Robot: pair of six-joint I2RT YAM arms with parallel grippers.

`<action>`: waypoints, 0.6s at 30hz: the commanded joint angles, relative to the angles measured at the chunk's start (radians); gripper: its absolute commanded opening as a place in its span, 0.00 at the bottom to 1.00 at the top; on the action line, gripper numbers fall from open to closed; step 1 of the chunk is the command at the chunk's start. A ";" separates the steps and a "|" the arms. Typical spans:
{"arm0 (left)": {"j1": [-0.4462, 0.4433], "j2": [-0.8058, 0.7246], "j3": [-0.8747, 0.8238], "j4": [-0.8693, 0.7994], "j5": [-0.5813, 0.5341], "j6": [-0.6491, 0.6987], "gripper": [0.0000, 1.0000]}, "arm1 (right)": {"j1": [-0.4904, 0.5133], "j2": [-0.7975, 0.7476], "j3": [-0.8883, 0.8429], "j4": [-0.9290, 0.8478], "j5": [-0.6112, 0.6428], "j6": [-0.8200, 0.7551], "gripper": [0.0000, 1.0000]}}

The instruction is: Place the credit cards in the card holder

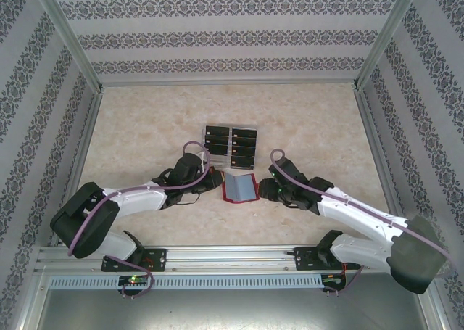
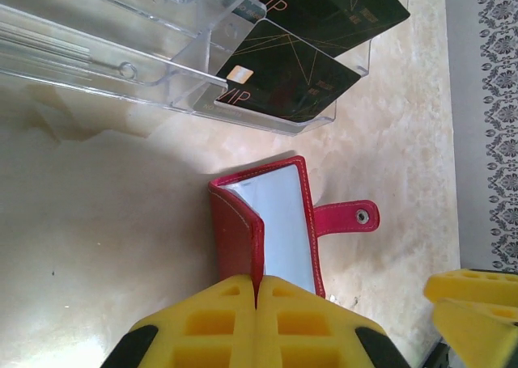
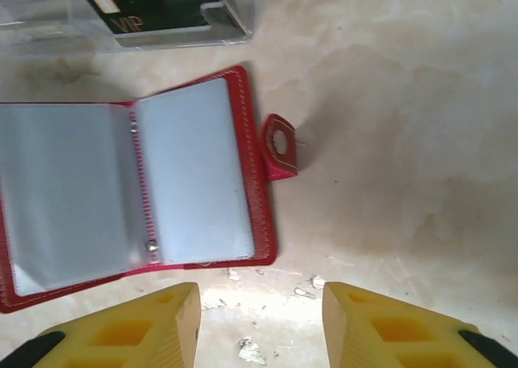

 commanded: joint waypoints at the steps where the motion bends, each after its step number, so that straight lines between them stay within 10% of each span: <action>1: -0.011 -0.010 -0.008 -0.019 -0.005 0.023 0.00 | -0.001 0.038 0.059 -0.004 -0.064 -0.048 0.45; 18: -0.011 -0.092 0.022 -0.218 -0.093 0.068 0.01 | 0.051 0.341 0.095 0.188 -0.104 -0.034 0.45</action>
